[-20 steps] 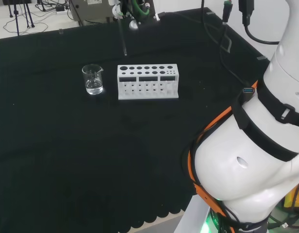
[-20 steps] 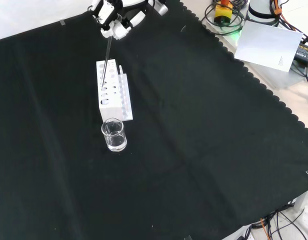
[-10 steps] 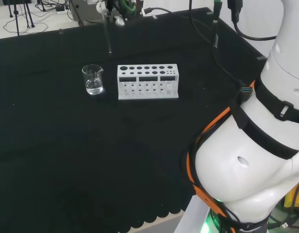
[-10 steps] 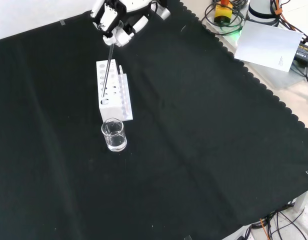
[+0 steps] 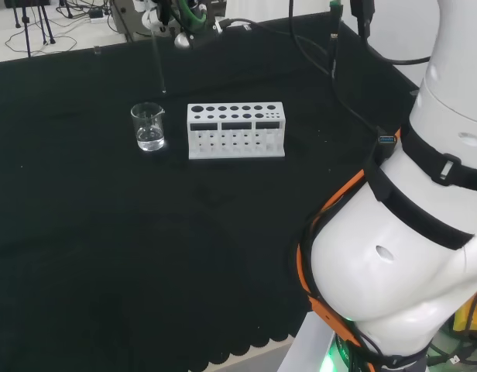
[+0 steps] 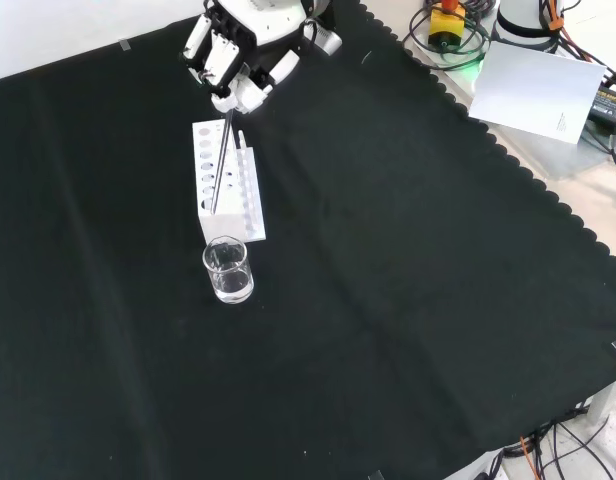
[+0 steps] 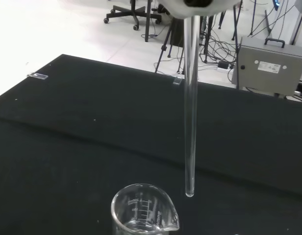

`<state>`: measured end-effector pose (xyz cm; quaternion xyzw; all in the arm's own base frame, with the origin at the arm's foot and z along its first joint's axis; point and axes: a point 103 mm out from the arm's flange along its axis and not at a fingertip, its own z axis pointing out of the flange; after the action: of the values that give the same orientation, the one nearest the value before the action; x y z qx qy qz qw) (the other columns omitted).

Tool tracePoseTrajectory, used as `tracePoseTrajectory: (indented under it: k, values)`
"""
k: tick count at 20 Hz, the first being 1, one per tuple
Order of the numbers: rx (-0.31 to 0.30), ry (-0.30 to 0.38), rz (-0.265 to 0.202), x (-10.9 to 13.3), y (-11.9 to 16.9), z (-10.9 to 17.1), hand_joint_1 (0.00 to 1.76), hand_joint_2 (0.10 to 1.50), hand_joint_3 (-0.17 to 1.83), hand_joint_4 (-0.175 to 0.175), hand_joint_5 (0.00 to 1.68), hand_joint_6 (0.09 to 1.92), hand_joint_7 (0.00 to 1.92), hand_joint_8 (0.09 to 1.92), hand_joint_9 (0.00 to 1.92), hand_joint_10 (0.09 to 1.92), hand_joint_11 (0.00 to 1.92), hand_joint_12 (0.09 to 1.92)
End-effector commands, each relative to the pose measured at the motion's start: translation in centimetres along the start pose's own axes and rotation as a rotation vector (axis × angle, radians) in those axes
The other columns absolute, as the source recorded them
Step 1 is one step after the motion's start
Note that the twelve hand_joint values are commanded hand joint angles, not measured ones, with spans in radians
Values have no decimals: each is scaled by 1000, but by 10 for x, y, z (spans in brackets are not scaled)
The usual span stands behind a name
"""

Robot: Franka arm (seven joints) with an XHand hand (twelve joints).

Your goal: Stir in the beaker to the left of the white test tube rack with the glass rod.

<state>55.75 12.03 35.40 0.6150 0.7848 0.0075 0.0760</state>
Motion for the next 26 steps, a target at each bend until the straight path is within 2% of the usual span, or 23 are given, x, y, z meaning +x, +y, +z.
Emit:
tracePoseTrajectory:
  k: [1, 13, 26]
  values:
    - [-1, 30, -51, 13, 11, 11, 1444, 1134, 0, -175, 836, 967, 955, 1392, 1573, 922, 822, 1048]
    - [3, 45, -75, 18, 20, 22, 1444, 1135, 0, -175, 835, 970, 955, 1395, 1571, 927, 820, 1049]
    - [34, 71, -104, 22, 32, 54, 1443, 1135, 0, -175, 834, 971, 953, 1397, 1570, 931, 818, 1049]
